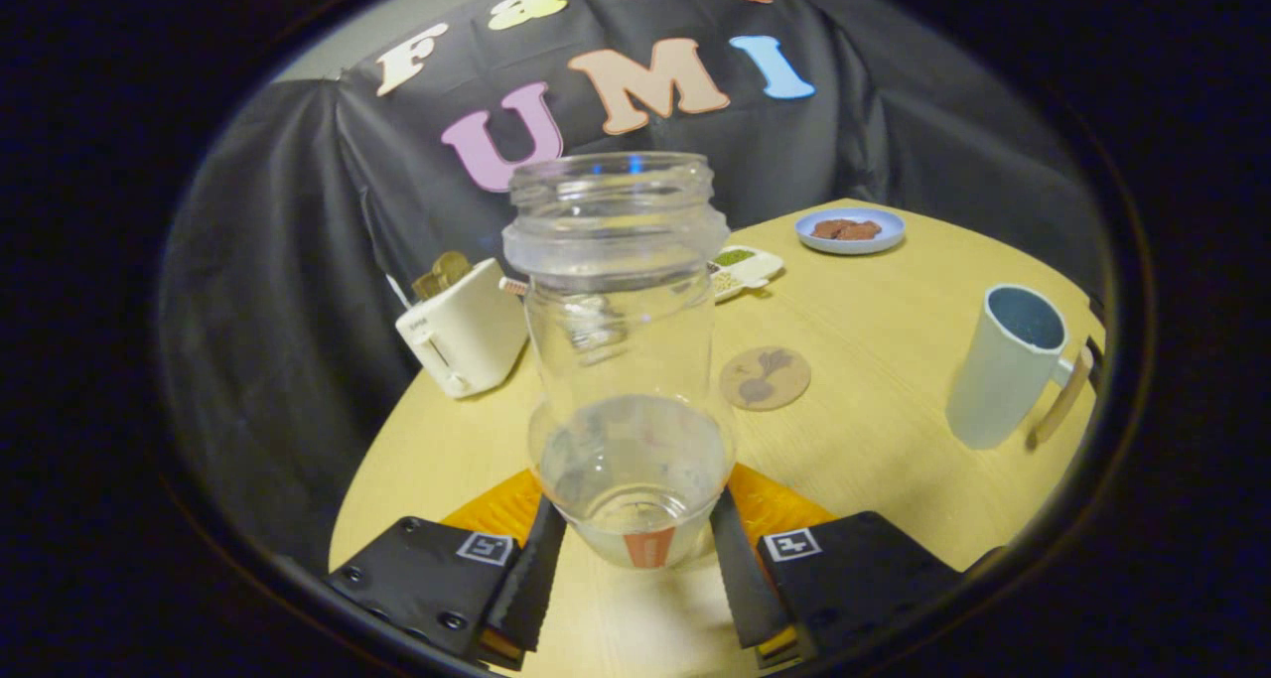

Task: Take the bottle from table, then pour the juice into the cup, finally place the bottle on the coaster

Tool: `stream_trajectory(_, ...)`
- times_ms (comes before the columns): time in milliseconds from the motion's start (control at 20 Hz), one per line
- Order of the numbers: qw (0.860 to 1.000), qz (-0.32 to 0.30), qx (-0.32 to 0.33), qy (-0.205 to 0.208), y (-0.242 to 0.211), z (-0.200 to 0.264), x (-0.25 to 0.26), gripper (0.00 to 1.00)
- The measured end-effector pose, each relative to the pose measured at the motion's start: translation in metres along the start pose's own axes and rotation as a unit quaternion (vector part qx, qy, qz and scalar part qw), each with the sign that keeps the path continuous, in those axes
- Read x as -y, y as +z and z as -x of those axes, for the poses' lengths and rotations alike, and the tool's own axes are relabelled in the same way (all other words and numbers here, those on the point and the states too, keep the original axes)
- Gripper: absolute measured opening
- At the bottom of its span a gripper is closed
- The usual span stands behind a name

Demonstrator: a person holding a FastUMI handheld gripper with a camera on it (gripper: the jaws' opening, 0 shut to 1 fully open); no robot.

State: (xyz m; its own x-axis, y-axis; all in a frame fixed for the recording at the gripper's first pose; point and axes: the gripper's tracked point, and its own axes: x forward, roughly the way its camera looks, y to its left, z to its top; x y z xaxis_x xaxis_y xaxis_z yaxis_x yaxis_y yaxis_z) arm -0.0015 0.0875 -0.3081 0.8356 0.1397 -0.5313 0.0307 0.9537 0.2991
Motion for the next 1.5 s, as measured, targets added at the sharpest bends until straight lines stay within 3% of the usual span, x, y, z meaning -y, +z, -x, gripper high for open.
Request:
stream_trajectory(250, 0.996, -0.087, 0.017, 0.017, 0.026, 0.001, -0.005, 0.8)
stream_trajectory(650, 0.975, -0.215, 0.055, 0.029, 0.071, 0.004, 0.004, 0.79)
stream_trajectory(900, 0.951, -0.3, 0.072, 0.018, 0.088, 0.001, 0.025, 0.79)
stream_trajectory(1100, 0.921, -0.378, 0.093, -0.003, 0.099, -0.002, 0.052, 0.79)
stream_trajectory(1500, 0.882, -0.461, 0.097, -0.011, 0.109, -0.01, 0.079, 0.79)
